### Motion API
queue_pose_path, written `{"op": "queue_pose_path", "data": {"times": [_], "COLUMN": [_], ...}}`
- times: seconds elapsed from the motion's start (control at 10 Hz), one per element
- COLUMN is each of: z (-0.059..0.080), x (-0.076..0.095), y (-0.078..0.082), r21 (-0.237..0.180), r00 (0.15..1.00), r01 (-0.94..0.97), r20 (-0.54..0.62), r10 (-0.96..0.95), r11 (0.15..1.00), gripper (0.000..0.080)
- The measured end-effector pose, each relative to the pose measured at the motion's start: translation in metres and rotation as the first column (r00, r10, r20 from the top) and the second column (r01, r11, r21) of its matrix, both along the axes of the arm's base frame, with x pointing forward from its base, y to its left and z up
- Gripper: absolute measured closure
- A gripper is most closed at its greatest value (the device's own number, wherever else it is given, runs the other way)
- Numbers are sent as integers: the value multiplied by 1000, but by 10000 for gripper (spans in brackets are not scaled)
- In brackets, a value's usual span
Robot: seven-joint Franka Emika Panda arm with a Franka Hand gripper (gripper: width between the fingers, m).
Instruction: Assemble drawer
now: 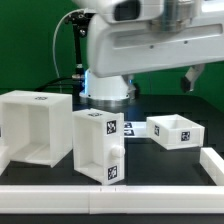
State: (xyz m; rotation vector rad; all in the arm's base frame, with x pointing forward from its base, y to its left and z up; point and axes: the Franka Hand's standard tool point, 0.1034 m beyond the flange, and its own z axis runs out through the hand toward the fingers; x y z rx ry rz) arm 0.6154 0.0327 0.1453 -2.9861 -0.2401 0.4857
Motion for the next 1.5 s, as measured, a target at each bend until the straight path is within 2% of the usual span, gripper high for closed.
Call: {"op": "queue_pose_path", "data": {"times": [0.1,0.2,0.7,0.9,1.1,1.3,1.5], "z": [-4,-8,-10,-27,-42,-58,-59], "x": [16,21,18,16,13,0,1], "y": [-15,-25,-26,-53,-61,-70,-70], "r21": [7,11,3,3,-8,-3,-3], "r00": [1000,1000,1000,996,992,980,980], "r01": [-3,-1,25,73,99,139,137], "r20": [4,5,-14,-52,-75,-146,-145], "r10": [3,1,-25,-73,-99,-138,-136], "r11": [1000,1000,1000,997,995,990,991], "gripper": [150,150,150,150,150,150,150]}}
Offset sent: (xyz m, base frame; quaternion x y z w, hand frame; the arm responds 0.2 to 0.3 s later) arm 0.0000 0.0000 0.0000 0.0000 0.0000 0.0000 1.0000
